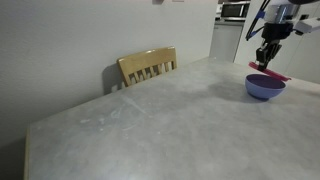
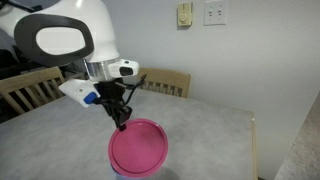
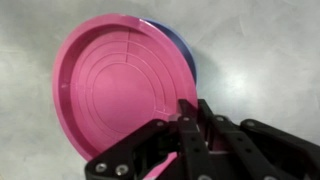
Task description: Put the pink lid on the blue bowl
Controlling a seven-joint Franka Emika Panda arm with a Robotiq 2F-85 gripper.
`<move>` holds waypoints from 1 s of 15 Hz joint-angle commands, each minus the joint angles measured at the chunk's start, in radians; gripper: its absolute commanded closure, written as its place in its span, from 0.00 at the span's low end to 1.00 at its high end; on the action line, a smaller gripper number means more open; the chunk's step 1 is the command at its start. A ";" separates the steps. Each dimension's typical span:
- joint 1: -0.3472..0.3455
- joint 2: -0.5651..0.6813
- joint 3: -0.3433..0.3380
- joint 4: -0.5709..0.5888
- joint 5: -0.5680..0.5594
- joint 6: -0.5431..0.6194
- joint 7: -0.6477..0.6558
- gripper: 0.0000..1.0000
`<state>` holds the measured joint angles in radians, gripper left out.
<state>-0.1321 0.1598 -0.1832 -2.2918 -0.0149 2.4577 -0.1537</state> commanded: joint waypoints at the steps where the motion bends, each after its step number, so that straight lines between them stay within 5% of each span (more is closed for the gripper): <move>1: -0.007 0.064 0.023 0.048 -0.018 -0.028 0.004 0.97; 8: 0.001 0.122 0.052 0.061 -0.017 -0.032 0.017 0.97; 15: 0.007 0.090 0.006 0.027 -0.076 -0.030 0.205 0.97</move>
<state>-0.1270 0.2697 -0.1647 -2.2527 -0.0713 2.4463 -0.0005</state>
